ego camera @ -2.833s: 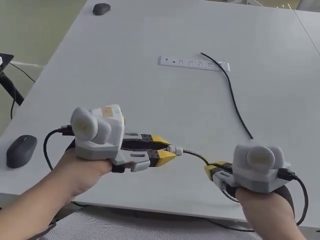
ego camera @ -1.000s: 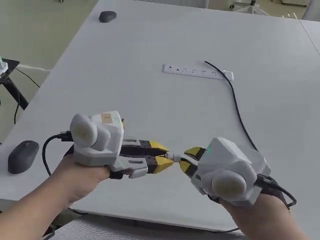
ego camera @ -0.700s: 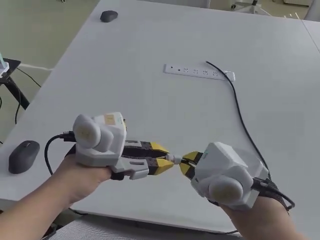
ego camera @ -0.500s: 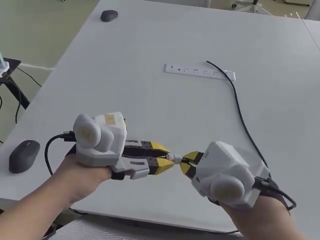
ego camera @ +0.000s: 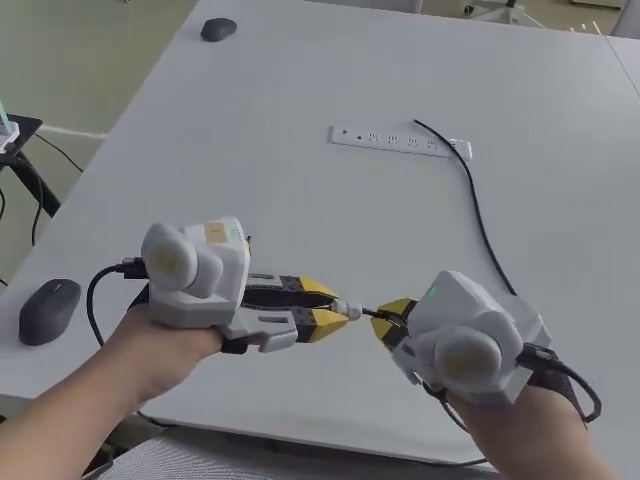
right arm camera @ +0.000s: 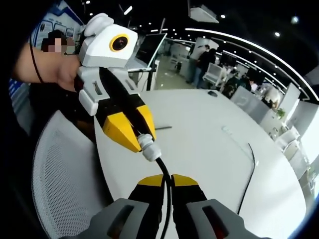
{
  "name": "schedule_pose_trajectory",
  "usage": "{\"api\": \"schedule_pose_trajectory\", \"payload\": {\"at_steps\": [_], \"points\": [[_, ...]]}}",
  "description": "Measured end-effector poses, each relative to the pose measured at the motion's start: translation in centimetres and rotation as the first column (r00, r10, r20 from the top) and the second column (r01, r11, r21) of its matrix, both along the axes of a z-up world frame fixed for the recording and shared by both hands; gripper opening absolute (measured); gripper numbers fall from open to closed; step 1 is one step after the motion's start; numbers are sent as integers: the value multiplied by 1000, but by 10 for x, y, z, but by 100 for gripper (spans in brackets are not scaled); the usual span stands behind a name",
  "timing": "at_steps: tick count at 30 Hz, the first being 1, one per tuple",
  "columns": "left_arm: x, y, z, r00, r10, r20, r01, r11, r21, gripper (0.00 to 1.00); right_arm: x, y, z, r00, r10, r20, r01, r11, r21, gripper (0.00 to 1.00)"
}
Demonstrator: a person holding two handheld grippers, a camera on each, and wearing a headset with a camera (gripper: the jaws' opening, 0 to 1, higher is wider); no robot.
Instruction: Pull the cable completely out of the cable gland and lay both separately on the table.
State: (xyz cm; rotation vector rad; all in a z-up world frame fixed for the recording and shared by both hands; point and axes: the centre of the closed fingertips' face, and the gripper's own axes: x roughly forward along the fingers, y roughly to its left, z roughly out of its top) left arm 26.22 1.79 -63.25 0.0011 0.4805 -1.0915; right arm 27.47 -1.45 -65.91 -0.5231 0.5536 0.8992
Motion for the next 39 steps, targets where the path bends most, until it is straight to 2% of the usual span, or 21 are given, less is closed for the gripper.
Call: {"api": "schedule_pose_trajectory", "payload": {"at_steps": [1,3,5,7,10,13,15,18,21,23,25,26,27,31,33,34,35,39], "points": [[0,0,0,1000,0,1,0,1000,1,15,1,-2,-1,1000,-11,-6,11,1000,6,0],[0,0,0,1000,1,0,-1,1000,2,15,0,-6,-5,997,-54,-47,55,998,35,0],[0,0,0,1000,2,0,-2,1000,1,15,2,-10,-7,995,-77,-61,80,996,50,0],[-1,-1,0,1000,1,0,-1,1000,2,15,2,-16,-11,987,-124,-106,132,988,76,0],[-3,-1,0,1000,-1,-1,1,1000,5,15,4,-24,-19,979,-159,-129,170,982,80,0],[-4,-2,0,1000,-3,0,3,1000,7,15,5,-33,-28,962,-215,-170,232,969,90,0],[-4,-3,1,1000,-5,0,5,1000,5,15,5,-39,-34,940,-260,-221,289,951,111,0],[-5,-4,1,1000,-6,2,6,1000,5,15,7,-47,-41,918,-303,-257,341,932,120,0],[-5,-4,2,1000,-7,4,7,1000,5,15,8,-55,-49,889,-349,-296,398,909,124,0],[-5,-5,3,1000,-6,6,5,1000,3,15,8,-63,-55,855,-395,-335,456,881,125,0],[-5,-4,3,1000,-4,7,4,1000,2,15,7,-63,-60,828,-407,-385,489,861,140,0],[-6,-5,3,1000,-5,8,5,1000,4,15,6,-65,-62,809,-420,-412,515,844,149,0],[-6,-5,3,1000,-6,10,6,1000,6,15,6,-66,-63,805,-425,-415,521,841,149,0],[-8,-6,0,1000,-14,12,14,1000,16,15,3,-65,-67,804,-424,-416,517,845,138,1],[-8,-6,-1,1000,-16,11,15,1000,17,15,1,-65,-69,790,-430,-437,532,835,139,1],[-8,-6,-1,1000,-14,13,14,1000,17,15,0,-65,-69,787,-433,-440,537,831,144,1],[-7,-6,-1,1000,-14,13,14,1000,16,15,0,-64,-69,789,-432,-437,535,832,143,1],[-6,-4,-1,1000,-13,13,13,1000,14,15,-3,-63,-66,812,-421,-405,511,848,143,1]]}}
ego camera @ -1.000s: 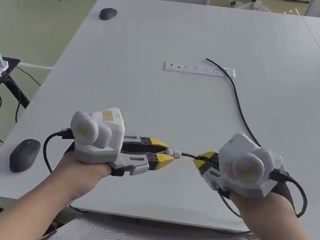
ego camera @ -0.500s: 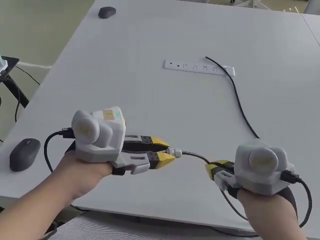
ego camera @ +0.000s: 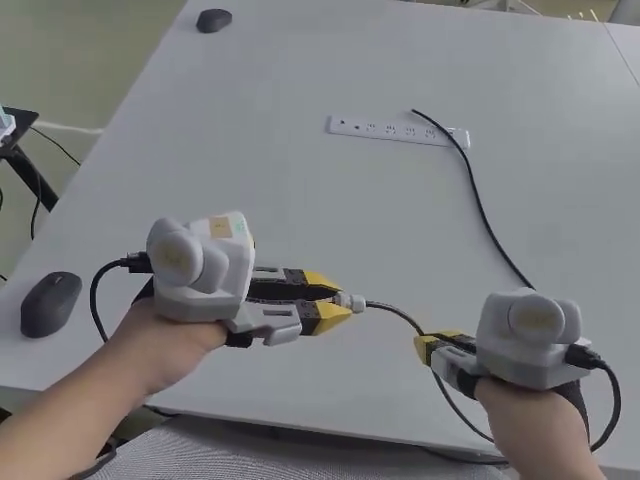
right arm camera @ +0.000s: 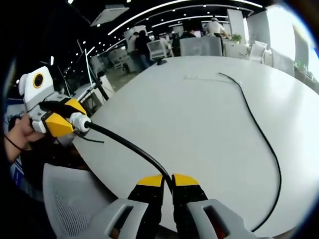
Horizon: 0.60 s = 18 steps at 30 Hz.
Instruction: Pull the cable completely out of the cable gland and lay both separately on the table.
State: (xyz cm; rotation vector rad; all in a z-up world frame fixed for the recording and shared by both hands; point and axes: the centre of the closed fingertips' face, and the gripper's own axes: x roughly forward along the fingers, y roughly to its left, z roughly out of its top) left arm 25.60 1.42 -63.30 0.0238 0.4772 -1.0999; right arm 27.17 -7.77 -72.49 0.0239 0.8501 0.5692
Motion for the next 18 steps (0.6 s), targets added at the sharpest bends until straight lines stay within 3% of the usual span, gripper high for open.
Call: {"api": "schedule_pose_trajectory", "payload": {"at_steps": [6,10,18], "points": [[2,3,1,1000,8,2,-7,1000,-6,15,1,-1,6,999,17,37,-17,1000,-2,2],[3,5,3,1000,16,-2,-16,1000,-13,15,0,0,11,999,15,44,-17,999,45,2],[5,9,5,1000,27,-4,-27,999,-22,15,0,0,20,996,48,72,-51,998,37,7]]}}
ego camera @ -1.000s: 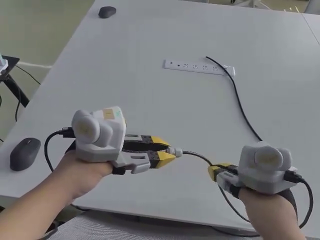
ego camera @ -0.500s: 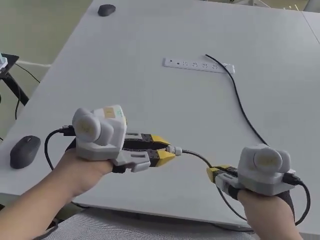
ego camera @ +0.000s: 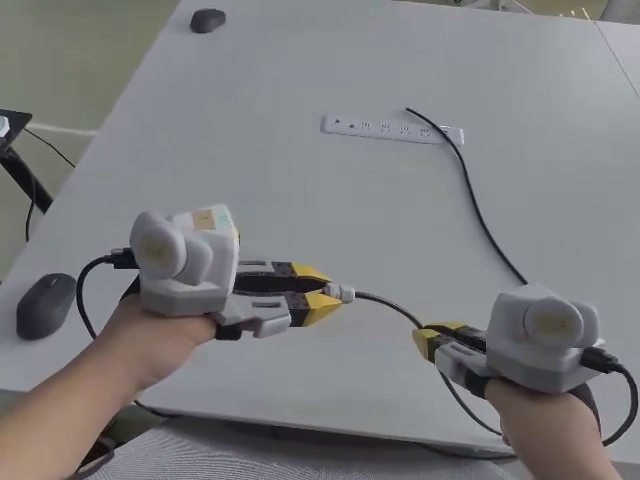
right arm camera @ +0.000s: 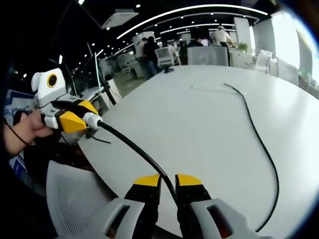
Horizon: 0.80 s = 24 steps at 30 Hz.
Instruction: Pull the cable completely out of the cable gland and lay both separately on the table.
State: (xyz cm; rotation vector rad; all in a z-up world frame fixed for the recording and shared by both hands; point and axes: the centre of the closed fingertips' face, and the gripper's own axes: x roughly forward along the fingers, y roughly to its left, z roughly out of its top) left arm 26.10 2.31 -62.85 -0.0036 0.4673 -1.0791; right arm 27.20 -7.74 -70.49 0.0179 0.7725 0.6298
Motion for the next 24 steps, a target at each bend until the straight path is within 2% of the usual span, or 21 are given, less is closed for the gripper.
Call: {"api": "schedule_pose_trajectory", "payload": {"at_steps": [2,4,5,9,11,14,15,16,17,18,20,21,24], "points": [[0,0,0,1000,0,1,0,1000,1,15,-2,5,6,1000,20,7,-20,1000,7,12],[0,0,0,1000,-2,0,2,1000,3,15,-4,14,22,999,43,29,-45,998,48,13],[-1,0,0,1000,-3,-1,3,1000,2,15,-5,18,30,998,57,41,-59,997,52,15],[-3,0,-1,1000,-3,-4,3,1000,2,15,-6,34,49,984,147,99,-149,989,16,19],[-3,0,-2,1000,-3,-5,3,1000,2,15,-7,46,60,964,223,148,-219,975,-42,19],[-3,0,-2,1000,-6,-4,6,1000,3,15,-7,57,64,929,312,199,-289,947,-138,18],[-3,0,-2,1000,-7,-5,7,1000,3,15,-7,60,64,911,349,220,-311,931,-189,18],[-2,0,-2,1000,-8,-4,8,1000,4,15,-6,65,65,894,379,238,-330,917,-223,19],[-2,0,-2,1000,-9,-4,9,1000,4,15,-8,69,64,883,403,241,-348,906,-239,19],[-2,-1,-1,1000,-10,-4,10,1000,4,15,-9,72,63,875,422,239,-363,896,-254,18],[-2,-1,-1,1000,-14,-3,14,1000,5,15,-8,76,62,869,429,246,-365,892,-266,16],[-2,-2,-1,1000,-16,-2,16,1000,6,15,-9,77,61,863,441,245,-374,885,-277,16],[-3,-3,-1,1000,-20,-3,20,1000,5,15,-8,80,60,838,483,255,-395,858,-327,13]]}}
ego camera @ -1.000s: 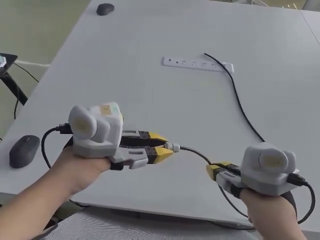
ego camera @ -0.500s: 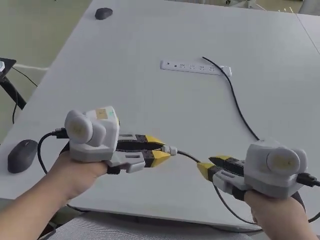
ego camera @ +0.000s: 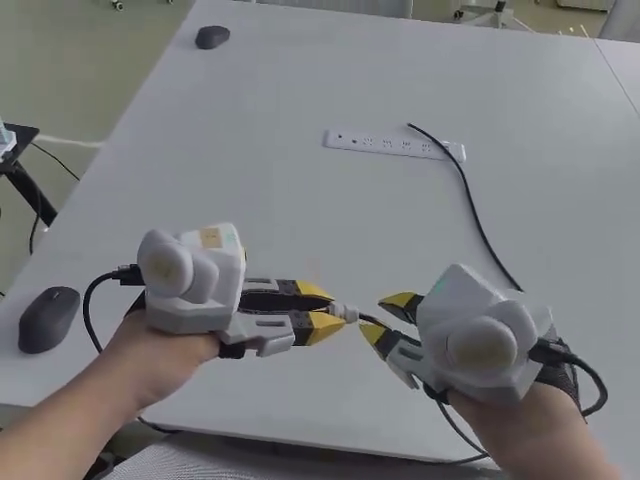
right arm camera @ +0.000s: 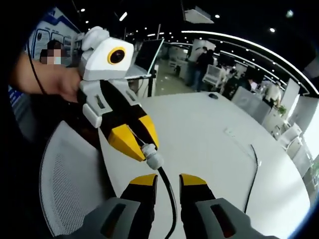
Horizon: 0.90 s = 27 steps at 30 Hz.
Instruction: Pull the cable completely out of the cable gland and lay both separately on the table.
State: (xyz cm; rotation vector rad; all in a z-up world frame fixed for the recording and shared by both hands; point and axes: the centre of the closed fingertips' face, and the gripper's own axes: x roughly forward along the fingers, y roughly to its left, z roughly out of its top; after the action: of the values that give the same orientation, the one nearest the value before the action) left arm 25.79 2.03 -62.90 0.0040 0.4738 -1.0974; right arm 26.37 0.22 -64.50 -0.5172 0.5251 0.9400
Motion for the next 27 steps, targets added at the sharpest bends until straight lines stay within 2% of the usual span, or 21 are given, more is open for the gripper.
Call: {"api": "schedule_pose_trajectory", "payload": {"at_steps": [9,13,19,27], "points": [[-2,-1,-2,1000,-6,-3,6,1000,4,15,-5,7,-2,991,112,76,-105,990,-90,4],[-2,-1,-2,1000,-8,-5,8,1000,5,15,-6,8,-3,987,129,94,-119,987,-108,1],[-2,-1,-1,1000,-6,-8,6,1000,-3,15,-5,7,-2,986,126,112,-114,988,-105,1],[-2,-2,-2,1000,-10,-5,10,1000,-1,15,-2,4,-4,993,78,83,-72,995,-71,0]]}}
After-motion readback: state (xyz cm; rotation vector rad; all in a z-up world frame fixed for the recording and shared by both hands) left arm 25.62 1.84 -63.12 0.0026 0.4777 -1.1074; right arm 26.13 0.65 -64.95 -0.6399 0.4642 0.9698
